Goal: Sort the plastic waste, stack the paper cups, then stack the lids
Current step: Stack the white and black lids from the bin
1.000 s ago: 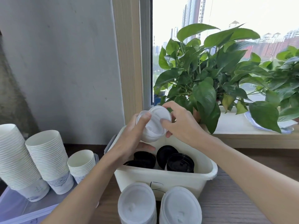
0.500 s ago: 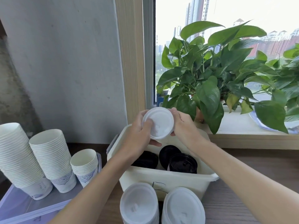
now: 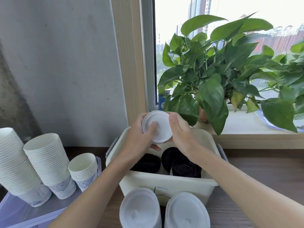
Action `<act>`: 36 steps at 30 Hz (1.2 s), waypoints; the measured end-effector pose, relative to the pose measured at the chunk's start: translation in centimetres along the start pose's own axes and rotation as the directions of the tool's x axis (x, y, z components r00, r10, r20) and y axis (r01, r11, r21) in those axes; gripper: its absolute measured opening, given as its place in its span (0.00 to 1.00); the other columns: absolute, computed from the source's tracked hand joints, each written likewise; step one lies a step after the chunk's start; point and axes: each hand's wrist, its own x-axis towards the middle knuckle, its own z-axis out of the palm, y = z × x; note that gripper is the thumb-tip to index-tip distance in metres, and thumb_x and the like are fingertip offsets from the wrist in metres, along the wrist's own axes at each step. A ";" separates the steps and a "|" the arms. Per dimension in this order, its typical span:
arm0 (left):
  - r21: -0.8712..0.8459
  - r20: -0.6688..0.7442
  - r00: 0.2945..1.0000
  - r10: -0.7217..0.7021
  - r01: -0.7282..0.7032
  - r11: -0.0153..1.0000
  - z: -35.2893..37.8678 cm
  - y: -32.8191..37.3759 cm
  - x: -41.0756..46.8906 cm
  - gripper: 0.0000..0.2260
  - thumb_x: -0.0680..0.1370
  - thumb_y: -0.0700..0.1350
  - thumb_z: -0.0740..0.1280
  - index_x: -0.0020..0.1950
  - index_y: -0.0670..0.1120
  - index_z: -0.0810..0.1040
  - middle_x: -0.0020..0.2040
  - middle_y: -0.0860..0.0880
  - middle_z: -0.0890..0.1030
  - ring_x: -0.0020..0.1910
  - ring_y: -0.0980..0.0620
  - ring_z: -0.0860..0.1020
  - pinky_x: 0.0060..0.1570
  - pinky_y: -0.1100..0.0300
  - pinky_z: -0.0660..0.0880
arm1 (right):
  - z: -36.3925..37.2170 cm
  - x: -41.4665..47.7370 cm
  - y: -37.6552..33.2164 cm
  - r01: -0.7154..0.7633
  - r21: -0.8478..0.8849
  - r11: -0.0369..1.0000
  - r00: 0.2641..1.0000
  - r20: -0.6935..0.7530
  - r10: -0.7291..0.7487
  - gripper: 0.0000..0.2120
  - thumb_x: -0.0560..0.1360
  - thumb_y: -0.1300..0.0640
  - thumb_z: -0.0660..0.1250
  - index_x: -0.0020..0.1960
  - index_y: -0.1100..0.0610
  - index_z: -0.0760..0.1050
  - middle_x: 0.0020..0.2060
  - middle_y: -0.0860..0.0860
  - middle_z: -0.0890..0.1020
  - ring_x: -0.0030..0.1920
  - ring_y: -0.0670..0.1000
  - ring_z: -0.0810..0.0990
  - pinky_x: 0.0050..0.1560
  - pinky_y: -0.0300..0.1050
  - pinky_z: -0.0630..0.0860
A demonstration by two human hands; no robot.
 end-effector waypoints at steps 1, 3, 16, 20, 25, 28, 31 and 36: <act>-0.015 0.004 1.000 0.004 -0.004 1.000 0.0 -0.1 0.0 0.10 0.83 0.49 0.64 0.64 0.50 0.73 0.56 0.48 0.80 0.49 0.47 0.84 0.33 0.56 0.81 | 0.0 0.0 0.1 0.028 -0.017 0.999 1.000 0.003 -0.028 0.14 0.84 0.49 0.48 0.56 0.45 0.72 0.50 0.56 0.81 0.49 0.55 0.80 0.47 0.54 0.81; -0.043 0.007 1.000 0.008 -0.008 0.999 -0.1 -0.2 0.0 0.11 0.82 0.49 0.65 0.64 0.50 0.73 0.56 0.47 0.80 0.49 0.44 0.84 0.34 0.54 0.82 | 0.1 0.0 0.1 0.037 0.001 0.999 0.999 0.005 -0.037 0.15 0.84 0.49 0.47 0.54 0.45 0.73 0.49 0.56 0.81 0.46 0.54 0.80 0.45 0.54 0.81; -0.024 0.023 0.996 0.081 -0.081 0.996 -0.2 -0.8 0.0 0.08 0.82 0.45 0.66 0.61 0.49 0.76 0.51 0.47 0.80 0.45 0.54 0.83 0.29 0.55 0.80 | -0.2 -0.4 0.6 0.159 -0.239 0.958 0.987 0.026 -0.158 0.07 0.84 0.52 0.52 0.54 0.54 0.67 0.36 0.42 0.69 0.35 0.37 0.69 0.39 0.32 0.66; 0.016 0.008 0.998 0.058 -0.058 0.998 -0.3 -0.6 0.0 0.06 0.83 0.43 0.64 0.58 0.52 0.75 0.53 0.49 0.80 0.46 0.54 0.82 0.30 0.55 0.81 | -0.1 -0.3 0.6 0.087 -0.199 0.976 0.996 0.029 -0.082 0.10 0.83 0.50 0.54 0.53 0.51 0.72 0.36 0.39 0.73 0.37 0.34 0.72 0.42 0.30 0.67; -0.004 0.005 0.995 0.104 -0.104 0.995 0.2 0.1 -0.5 0.06 0.83 0.51 0.64 0.55 0.54 0.79 0.46 0.54 0.81 0.43 0.53 0.84 0.26 0.55 0.79 | 0.2 -0.5 0.6 0.180 -0.228 0.957 0.983 0.002 -0.184 0.13 0.83 0.48 0.52 0.49 0.53 0.72 0.35 0.44 0.72 0.37 0.41 0.69 0.43 0.40 0.68; -0.003 -0.026 0.993 0.111 -0.111 0.994 0.2 0.3 -0.6 0.08 0.82 0.53 0.63 0.53 0.52 0.80 0.46 0.52 0.81 0.43 0.48 0.84 0.24 0.54 0.78 | 0.3 -0.5 0.6 0.234 -0.226 0.946 0.971 0.014 -0.237 0.14 0.83 0.50 0.52 0.50 0.56 0.72 0.36 0.46 0.71 0.39 0.43 0.68 0.42 0.39 0.67; 0.015 -0.039 0.990 0.135 -0.134 0.991 0.2 0.4 -0.7 0.08 0.82 0.54 0.64 0.52 0.52 0.80 0.46 0.49 0.81 0.42 0.43 0.83 0.23 0.55 0.77 | 0.3 -0.6 0.4 0.267 -0.230 0.936 0.962 0.017 -0.271 0.14 0.84 0.52 0.52 0.47 0.60 0.70 0.34 0.47 0.68 0.36 0.42 0.65 0.39 0.38 0.65; 0.033 -0.046 0.985 0.165 -0.164 0.986 -0.1 0.1 -0.6 0.04 0.81 0.51 0.66 0.50 0.52 0.79 0.45 0.48 0.80 0.40 0.43 0.82 0.22 0.55 0.76 | 0.4 -0.7 0.6 0.272 -0.215 0.938 0.961 0.021 -0.274 0.13 0.84 0.54 0.52 0.47 0.61 0.70 0.33 0.47 0.69 0.35 0.43 0.66 0.39 0.38 0.65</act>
